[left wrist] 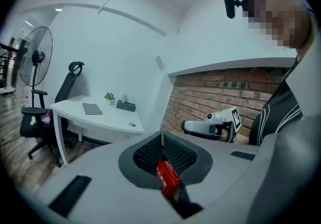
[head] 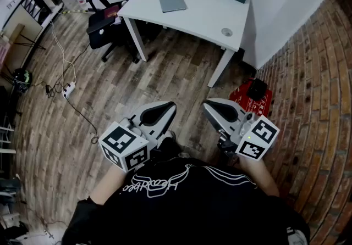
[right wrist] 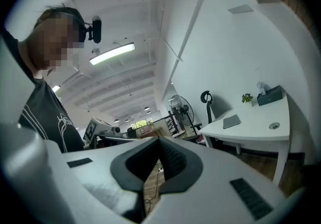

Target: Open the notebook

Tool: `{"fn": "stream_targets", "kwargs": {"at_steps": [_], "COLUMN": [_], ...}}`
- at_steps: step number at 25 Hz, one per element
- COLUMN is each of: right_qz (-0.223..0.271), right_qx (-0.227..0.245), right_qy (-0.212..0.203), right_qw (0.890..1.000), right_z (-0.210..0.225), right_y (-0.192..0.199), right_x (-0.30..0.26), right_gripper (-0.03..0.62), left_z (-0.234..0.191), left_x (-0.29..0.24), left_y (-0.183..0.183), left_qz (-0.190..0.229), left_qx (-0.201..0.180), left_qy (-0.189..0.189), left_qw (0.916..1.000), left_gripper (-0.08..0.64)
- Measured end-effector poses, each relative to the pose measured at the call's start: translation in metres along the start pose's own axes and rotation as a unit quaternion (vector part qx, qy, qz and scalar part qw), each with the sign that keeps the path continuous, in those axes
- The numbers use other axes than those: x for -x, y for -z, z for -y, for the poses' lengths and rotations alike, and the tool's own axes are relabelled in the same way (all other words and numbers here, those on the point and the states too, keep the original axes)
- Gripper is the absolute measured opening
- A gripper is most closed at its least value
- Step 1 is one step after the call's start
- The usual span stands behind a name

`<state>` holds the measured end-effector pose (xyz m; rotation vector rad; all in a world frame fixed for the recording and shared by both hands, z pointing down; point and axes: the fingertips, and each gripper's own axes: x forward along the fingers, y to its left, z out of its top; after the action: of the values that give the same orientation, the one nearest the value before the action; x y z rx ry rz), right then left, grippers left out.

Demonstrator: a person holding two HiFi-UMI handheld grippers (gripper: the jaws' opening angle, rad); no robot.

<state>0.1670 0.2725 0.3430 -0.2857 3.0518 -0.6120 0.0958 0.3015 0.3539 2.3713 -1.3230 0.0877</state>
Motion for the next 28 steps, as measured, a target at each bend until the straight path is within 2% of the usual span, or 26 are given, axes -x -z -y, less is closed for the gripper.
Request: {"fn": "stream_targets", "kwargs": {"at_steps": [6,10,17,21,25,28], "right_qz": [0.0,0.005,-0.004,-0.014,-0.019,-0.022], "right_qx": [-0.011,-0.017,-0.016,-0.01,-0.007,-0.003], "right_qy": [0.014,0.044,0.063,0.061,0.055,0.05], "right_qw": [1.0,0.999,0.998,0.998,0.998,0.999], "right_z": [0.015,0.031,0.051,0.06,0.069,0.074], "right_y": [0.0,-0.004,-0.012,-0.015,-0.022,-0.028], "right_x": [-0.011,-0.02,-0.041,-0.066,-0.099,-0.125], "right_gripper": [0.002,0.002,0.002,0.002,0.002,0.002], "left_z": [-0.013,-0.026,-0.063,-0.089,-0.119,-0.146], "left_x": [-0.006,-0.011,-0.026,-0.033,-0.033,-0.029], "left_y": [-0.003,-0.01,-0.026,-0.037,-0.048,-0.054], "left_qz": [0.001,0.004,0.004,0.004,0.001,-0.001], "left_qx": [0.004,-0.004,-0.01,-0.012,-0.032,-0.039], "left_qy": [0.005,0.012,0.011,0.02,0.021,0.013], "left_qw": [1.0,0.9999,0.9999,0.9997,0.9993,0.9991], "left_gripper": [0.04,0.041,0.046,0.128,0.222,0.249]}}
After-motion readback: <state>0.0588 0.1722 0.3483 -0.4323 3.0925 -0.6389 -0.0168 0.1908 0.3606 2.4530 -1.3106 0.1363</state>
